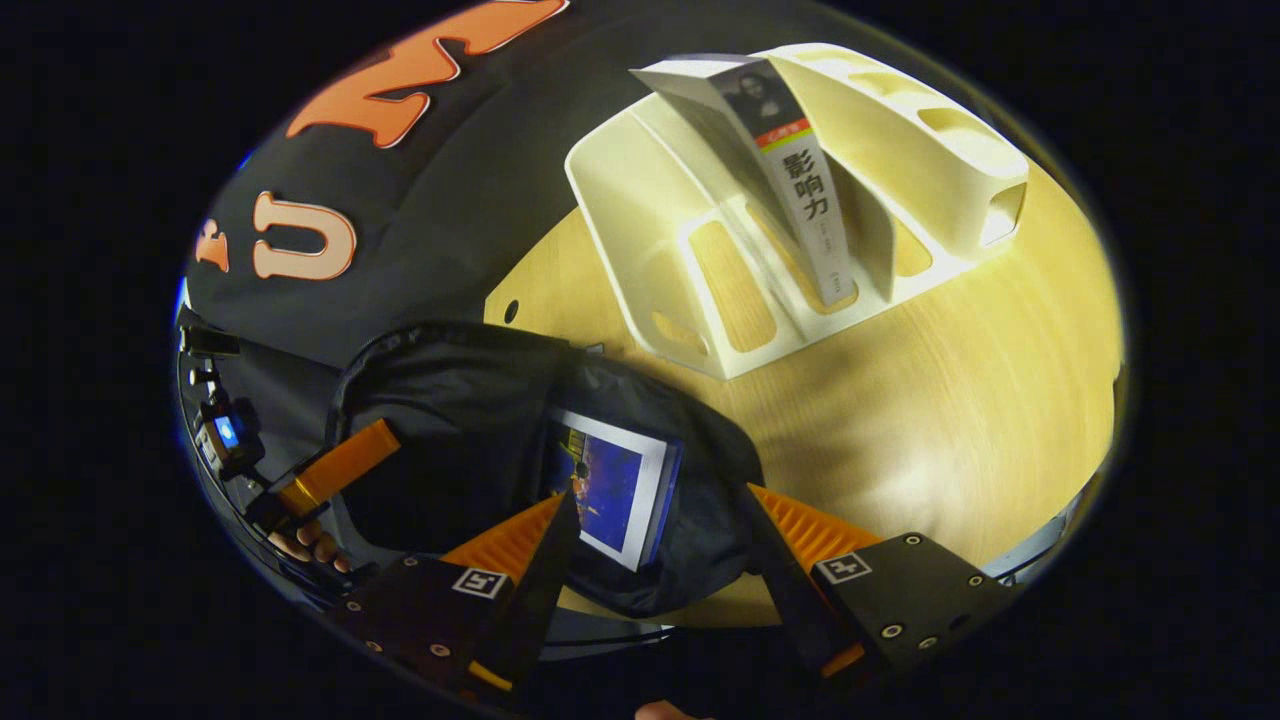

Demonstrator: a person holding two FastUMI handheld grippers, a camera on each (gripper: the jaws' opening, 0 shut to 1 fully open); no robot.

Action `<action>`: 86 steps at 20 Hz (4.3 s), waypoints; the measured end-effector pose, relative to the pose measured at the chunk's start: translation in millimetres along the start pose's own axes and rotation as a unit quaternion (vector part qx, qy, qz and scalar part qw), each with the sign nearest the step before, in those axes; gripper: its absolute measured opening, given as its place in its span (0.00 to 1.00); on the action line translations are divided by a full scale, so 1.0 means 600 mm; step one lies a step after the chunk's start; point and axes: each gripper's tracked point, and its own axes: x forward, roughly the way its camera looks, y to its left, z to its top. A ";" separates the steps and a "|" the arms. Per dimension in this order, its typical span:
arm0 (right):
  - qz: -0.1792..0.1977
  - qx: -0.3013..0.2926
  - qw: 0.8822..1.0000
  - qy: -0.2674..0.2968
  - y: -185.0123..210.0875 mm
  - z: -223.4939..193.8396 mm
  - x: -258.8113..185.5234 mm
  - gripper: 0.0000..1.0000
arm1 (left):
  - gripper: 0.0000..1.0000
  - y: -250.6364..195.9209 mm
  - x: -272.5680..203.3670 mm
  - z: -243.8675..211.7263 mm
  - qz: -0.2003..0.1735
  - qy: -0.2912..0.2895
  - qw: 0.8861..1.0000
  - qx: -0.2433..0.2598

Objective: Open the schoolbag, grab two books from the bookshelf and put them into the schoolbag.

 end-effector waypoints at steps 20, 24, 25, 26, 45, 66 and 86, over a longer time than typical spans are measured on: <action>-0.151 -0.145 0.974 -0.086 -0.039 0.282 -0.149 0.97 | 0.06 0.009 0.026 -0.001 -0.020 0.030 0.999 0.035; -0.170 -0.184 0.967 -0.054 -0.031 0.311 -0.161 0.98 | 0.06 0.011 0.029 0.002 -0.019 0.031 0.999 0.040; -0.172 -0.201 0.963 -0.046 -0.027 0.320 -0.158 0.98 | 0.06 0.012 0.029 0.002 -0.016 0.031 0.999 0.041; -0.180 -0.211 0.960 -0.040 -0.027 0.333 -0.159 0.98 | 0.07 0.014 0.029 0.002 -0.012 0.030 0.999 0.041; -0.232 -0.238 0.934 0.133 -0.081 0.376 0.012 0.54 | 0.07 0.009 0.034 -0.004 0.057 0.022 0.998 -0.029; -0.251 -0.137 0.956 0.062 -0.085 0.231 -0.143 0.36 | 0.07 -0.013 0.020 -0.022 -0.007 0.025 0.999 0.046; -0.165 0.027 0.985 -0.035 -0.070 0.047 -0.236 0.35 | 0.07 -0.011 0.015 -0.025 -0.052 0.039 0.989 0.131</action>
